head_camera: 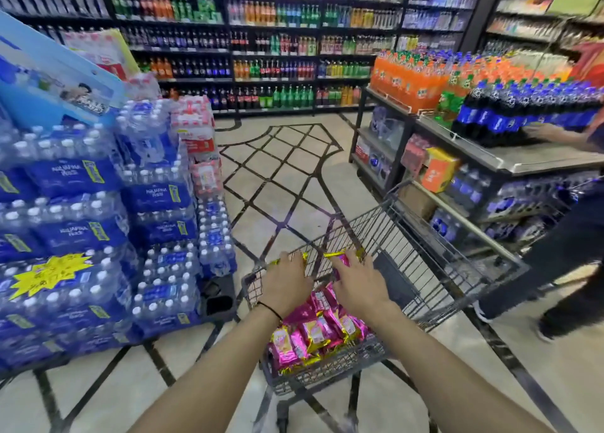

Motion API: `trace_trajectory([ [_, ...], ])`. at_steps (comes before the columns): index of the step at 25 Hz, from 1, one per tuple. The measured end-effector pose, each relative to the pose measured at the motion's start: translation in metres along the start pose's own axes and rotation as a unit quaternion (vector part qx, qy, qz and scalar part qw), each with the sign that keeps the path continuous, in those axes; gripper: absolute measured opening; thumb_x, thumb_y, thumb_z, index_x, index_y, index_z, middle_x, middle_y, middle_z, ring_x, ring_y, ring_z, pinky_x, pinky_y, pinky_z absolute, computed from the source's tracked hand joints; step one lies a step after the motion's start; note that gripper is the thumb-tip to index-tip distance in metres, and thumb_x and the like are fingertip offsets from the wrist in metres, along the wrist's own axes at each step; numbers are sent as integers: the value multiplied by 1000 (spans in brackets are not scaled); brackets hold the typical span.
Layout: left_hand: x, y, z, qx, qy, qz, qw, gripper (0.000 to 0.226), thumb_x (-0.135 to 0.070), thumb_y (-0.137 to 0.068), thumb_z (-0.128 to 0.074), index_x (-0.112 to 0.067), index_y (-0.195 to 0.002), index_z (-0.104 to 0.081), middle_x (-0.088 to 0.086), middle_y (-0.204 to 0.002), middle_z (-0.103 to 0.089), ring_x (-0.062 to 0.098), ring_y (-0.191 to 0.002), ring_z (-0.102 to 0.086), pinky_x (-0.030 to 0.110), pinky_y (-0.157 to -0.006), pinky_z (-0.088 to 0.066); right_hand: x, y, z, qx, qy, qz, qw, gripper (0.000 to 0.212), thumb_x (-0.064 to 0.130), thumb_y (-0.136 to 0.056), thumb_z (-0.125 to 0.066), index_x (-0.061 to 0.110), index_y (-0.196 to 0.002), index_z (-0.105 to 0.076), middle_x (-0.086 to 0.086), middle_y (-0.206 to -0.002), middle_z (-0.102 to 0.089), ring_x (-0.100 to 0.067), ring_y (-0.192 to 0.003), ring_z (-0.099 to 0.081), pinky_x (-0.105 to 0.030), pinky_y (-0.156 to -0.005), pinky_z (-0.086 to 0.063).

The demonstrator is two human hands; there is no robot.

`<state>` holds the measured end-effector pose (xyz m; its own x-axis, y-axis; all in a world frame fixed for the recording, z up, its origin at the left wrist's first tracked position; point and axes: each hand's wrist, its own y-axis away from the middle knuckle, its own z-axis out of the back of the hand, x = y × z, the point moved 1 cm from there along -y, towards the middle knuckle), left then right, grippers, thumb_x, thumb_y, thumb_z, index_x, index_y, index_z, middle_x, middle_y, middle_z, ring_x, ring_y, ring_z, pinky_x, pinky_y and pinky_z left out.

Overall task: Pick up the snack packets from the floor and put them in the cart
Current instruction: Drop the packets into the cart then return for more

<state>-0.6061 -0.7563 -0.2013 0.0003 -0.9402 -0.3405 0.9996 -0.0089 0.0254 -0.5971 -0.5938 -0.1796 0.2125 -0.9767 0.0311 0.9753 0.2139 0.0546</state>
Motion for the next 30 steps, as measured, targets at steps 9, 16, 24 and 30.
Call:
trace_trajectory([
  [9,38,-89,-98,60,1,82,995,40,-34,-88,-58,-19,-123,-46,9,-131,-48,37,-113,-52,44,-85,-51,-21,-111,-105,118,-18,29,992,61,24,-93,-55,25,-149,-31,-6,-161,-18,-44,-141,-24,-51,-104,-45],
  [16,53,-121,-197,130,0,170,977,51,-39,-93,-58,-19,-137,-41,10,-139,-42,38,-119,-51,47,-91,-53,-48,-161,-202,200,-5,74,977,68,11,-91,-56,20,-151,-26,-9,-163,-8,-47,-139,-26,-46,-95,-52],
  [24,74,-137,-314,209,-5,247,946,78,-34,-97,-52,-22,-158,-5,9,-163,-17,43,-134,-40,50,-102,-47,-76,-195,-320,263,1,115,958,82,6,-84,-68,23,-152,-25,-7,-163,-11,-45,-138,-30,-46,-99,-51],
  [30,91,-138,-368,227,-31,265,937,63,-28,-95,-53,-21,-151,-23,11,-157,-28,42,-137,-37,48,-105,-45,-83,-199,-380,291,-17,123,949,84,4,-88,-65,22,-154,-17,-5,-165,-4,-46,-142,-25,-46,-101,-50],
])
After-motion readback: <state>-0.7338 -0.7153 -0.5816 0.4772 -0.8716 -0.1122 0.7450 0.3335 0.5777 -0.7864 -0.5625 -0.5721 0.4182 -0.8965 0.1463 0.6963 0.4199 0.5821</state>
